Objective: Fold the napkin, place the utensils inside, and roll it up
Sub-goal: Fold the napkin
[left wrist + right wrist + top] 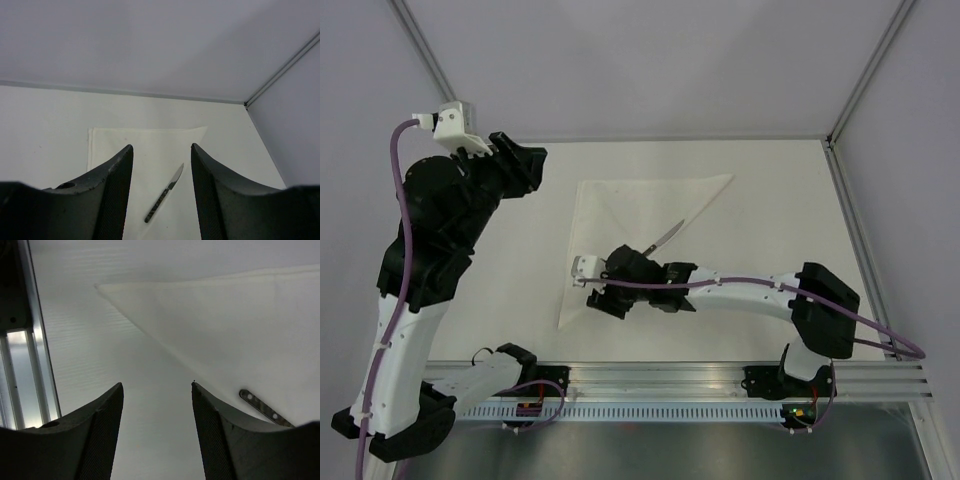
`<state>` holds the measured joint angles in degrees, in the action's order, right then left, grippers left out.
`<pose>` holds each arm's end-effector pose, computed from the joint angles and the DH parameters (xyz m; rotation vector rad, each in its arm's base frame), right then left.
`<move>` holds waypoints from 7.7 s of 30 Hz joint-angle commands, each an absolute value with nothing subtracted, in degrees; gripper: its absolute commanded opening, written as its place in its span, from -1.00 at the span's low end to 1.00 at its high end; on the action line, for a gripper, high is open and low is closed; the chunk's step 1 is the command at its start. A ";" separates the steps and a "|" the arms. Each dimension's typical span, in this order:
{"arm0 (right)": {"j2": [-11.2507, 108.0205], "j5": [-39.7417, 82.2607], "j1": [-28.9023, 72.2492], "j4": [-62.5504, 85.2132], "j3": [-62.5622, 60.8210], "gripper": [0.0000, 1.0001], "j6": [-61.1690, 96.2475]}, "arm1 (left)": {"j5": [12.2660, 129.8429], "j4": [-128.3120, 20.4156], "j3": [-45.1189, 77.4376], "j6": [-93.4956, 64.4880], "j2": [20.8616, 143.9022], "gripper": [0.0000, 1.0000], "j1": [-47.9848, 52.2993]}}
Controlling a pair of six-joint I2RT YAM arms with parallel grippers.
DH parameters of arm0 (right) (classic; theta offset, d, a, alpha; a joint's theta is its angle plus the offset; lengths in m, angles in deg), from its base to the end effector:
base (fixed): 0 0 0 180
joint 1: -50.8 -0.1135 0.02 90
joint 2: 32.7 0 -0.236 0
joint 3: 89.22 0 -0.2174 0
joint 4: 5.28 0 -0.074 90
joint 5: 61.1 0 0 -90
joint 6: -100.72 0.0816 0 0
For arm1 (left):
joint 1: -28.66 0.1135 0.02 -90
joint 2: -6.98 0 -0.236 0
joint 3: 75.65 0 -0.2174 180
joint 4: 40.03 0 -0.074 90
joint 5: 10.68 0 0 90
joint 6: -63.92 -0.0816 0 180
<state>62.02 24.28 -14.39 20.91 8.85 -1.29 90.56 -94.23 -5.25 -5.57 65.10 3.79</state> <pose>0.1502 0.3406 0.2029 -1.4793 1.7816 0.5780 0.1742 -0.0632 0.4767 -0.0908 1.6337 -0.4514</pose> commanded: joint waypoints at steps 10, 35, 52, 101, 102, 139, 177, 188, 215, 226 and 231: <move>73.82 31.19 -27.24 5.83 4.98 0.22 -9.40 | 94.26 -99.03 -3.43 -3.32 63.14 0.10 3.70; 86.83 33.82 -30.32 -18.26 9.99 0.05 -24.87 | 94.34 -101.93 -2.64 -4.37 57.78 0.08 3.70; 91.14 35.40 -30.24 -23.37 10.78 -0.09 -27.86 | 93.64 -102.46 -1.76 -5.34 58.39 0.08 3.70; 76.20 47.54 -12.84 1.50 1.99 -0.99 -6.96 | 86.26 -96.31 1.23 -5.34 64.98 -0.02 3.70; 76.03 47.19 -11.70 2.55 1.90 -0.99 -6.42 | 85.65 -95.87 1.23 -5.25 65.33 -0.02 3.70; 78.22 37.08 18.01 13.72 2.34 -0.99 4.75 | 69.91 -72.14 26.89 4.41 82.29 -0.05 1.68; 93.33 12.39 45.86 36.75 -29.03 0.21 20.30 | 65.78 -64.22 28.65 5.65 97.50 -0.03 -2.02; 100.02 3.77 52.19 35.00 -32.82 0.16 29.26 | 65.34 -64.40 28.56 5.21 97.50 -0.03 -2.02; 100.11 -5.20 53.44 17.24 -29.48 -0.71 39.65 | 65.87 -65.72 28.65 4.94 97.33 -0.03 -2.02; 85.80 -5.38 46.06 17.76 -20.96 -0.82 22.70 | 68.41 -63.87 30.85 12.49 91.80 -0.03 -1.84; 80.43 -1.96 36.93 21.72 -16.13 -0.84 6.97 | 72.19 -64.58 32.52 16.71 84.95 0.04 -0.09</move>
